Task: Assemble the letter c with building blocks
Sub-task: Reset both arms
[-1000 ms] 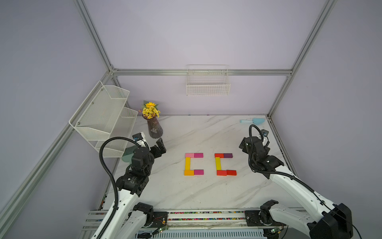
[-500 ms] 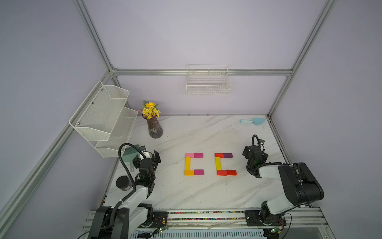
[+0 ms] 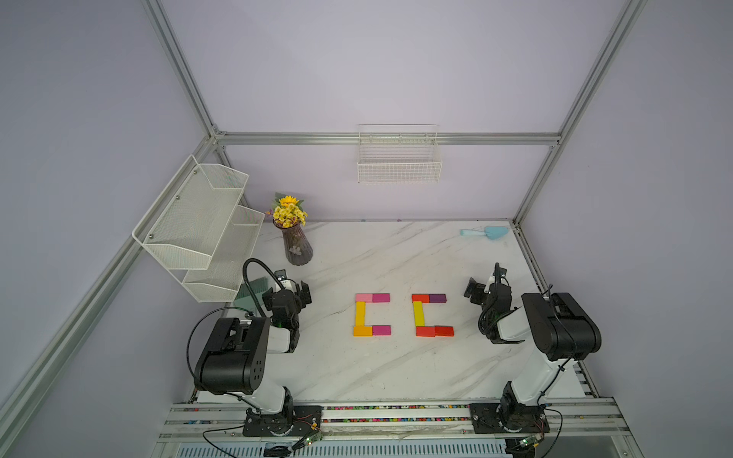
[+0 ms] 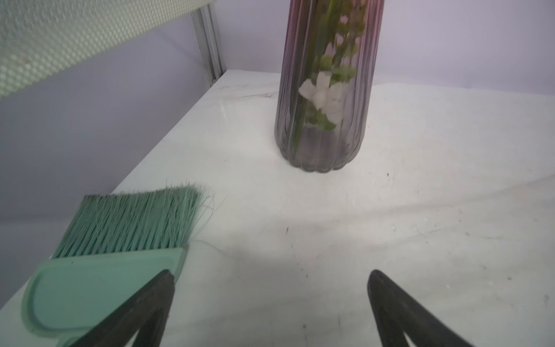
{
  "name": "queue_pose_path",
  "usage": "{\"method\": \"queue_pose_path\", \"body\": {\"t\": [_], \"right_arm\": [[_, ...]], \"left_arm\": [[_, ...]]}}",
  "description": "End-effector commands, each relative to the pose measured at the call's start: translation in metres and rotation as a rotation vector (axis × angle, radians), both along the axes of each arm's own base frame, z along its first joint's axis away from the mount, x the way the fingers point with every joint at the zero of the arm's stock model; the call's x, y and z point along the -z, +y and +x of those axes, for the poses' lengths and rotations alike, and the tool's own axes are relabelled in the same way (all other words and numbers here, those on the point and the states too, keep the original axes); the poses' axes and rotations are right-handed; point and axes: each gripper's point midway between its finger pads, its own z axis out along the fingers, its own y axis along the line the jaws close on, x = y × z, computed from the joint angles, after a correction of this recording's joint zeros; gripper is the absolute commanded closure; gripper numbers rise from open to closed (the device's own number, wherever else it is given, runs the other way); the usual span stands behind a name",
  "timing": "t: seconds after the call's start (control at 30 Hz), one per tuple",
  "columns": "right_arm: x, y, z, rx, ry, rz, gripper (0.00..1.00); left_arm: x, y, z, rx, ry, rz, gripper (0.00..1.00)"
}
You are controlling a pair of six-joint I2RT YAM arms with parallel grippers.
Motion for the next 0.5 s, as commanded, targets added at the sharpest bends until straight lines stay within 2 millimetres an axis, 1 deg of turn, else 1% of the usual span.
{"method": "queue_pose_path", "body": {"t": [0.0, 0.03, 0.1, 0.17, 0.23, 0.47], "right_arm": [[-0.020, 0.008, 0.011, -0.046, -0.079, -0.036, 0.03], [-0.020, 0.008, 0.010, -0.038, -0.059, -0.039, 0.03], [-0.024, 0.010, 0.008, -0.044, -0.093, -0.048, 0.03], [-0.021, 0.011, 0.009, -0.047, -0.070, -0.040, 0.03], [-0.023, 0.012, 0.010, -0.050, -0.083, -0.056, 0.03], [-0.017, 0.021, 0.017, -0.081, -0.040, -0.072, 0.03]], "left_arm": [[-0.016, -0.002, 0.009, 0.024, -0.041, 0.013, 0.00], [-0.016, -0.002, 0.009, 0.024, -0.045, 0.014, 0.00], [-0.018, -0.003, 0.009, 0.035, -0.056, 0.023, 0.00], [-0.019, -0.005, 0.008, 0.051, -0.061, 0.031, 0.00], [-0.018, -0.007, 0.009, 0.064, -0.056, 0.034, 0.00], [-0.018, -0.008, 0.009, 0.067, -0.057, 0.033, 0.00]]}}
